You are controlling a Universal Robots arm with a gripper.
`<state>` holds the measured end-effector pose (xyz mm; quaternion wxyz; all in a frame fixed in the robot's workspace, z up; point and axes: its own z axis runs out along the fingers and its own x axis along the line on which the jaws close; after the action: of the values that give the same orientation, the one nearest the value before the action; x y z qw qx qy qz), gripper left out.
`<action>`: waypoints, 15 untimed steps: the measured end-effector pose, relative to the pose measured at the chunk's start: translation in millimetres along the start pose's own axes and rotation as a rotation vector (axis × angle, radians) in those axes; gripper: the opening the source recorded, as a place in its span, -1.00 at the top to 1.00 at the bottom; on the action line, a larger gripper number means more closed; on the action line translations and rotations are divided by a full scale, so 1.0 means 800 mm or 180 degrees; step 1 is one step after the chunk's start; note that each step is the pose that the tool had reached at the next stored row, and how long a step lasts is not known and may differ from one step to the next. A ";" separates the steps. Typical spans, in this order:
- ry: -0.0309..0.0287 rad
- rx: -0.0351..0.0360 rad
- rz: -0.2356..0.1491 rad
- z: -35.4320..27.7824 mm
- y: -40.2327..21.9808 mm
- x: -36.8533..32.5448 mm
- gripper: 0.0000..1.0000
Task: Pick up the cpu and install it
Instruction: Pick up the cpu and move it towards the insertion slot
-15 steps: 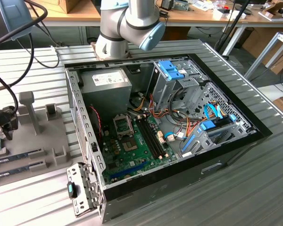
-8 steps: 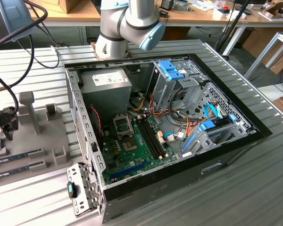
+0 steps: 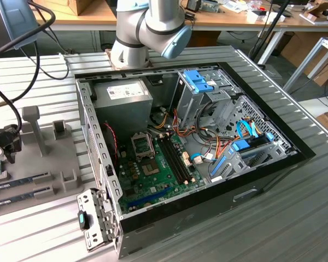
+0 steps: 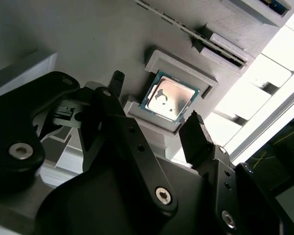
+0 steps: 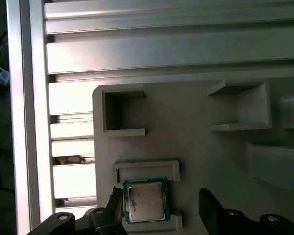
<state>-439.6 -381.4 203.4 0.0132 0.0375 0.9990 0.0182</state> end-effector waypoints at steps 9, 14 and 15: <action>0.0000 0.0000 0.0000 0.0035 -0.0001 0.0001 -0.44; 0.0000 0.0000 -0.0001 0.0069 -0.0004 0.0027 -0.44; 0.0000 0.0000 -0.0004 0.0079 -0.0005 0.0031 -0.44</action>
<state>-441.9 -381.4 197.0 0.0132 0.0369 0.9991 0.0182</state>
